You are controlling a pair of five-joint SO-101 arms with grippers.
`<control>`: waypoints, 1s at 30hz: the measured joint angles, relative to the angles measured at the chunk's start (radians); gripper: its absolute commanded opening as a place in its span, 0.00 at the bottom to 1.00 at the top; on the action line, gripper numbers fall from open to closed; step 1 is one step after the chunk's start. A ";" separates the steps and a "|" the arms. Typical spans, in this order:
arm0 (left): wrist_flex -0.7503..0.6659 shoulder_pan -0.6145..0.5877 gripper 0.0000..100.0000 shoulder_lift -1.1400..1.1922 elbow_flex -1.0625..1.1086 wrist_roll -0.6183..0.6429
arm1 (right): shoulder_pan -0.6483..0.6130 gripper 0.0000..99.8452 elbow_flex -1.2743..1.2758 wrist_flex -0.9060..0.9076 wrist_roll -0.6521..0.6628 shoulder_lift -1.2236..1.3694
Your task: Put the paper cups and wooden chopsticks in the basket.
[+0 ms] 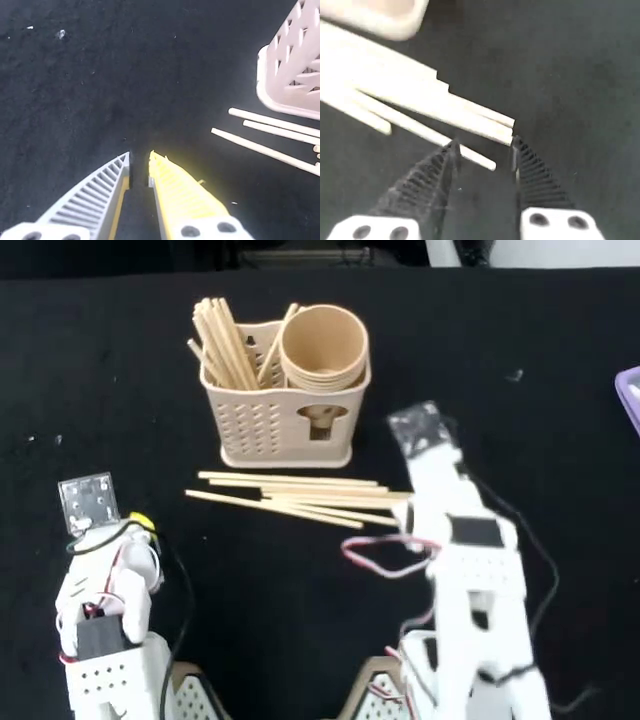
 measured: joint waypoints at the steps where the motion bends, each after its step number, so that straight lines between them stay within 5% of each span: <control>1: 0.000 0.003 0.07 0.000 0.000 0.000 | 0.003 0.17 -0.017 0.000 0.032 0.046; 15: 0.000 0.005 0.07 0.000 0.000 -0.008 | 0.003 0.17 -0.218 -0.028 0.611 0.480; 30: 0.000 0.005 0.07 0.000 0.003 -0.008 | -0.048 0.17 -0.247 -0.032 0.723 0.535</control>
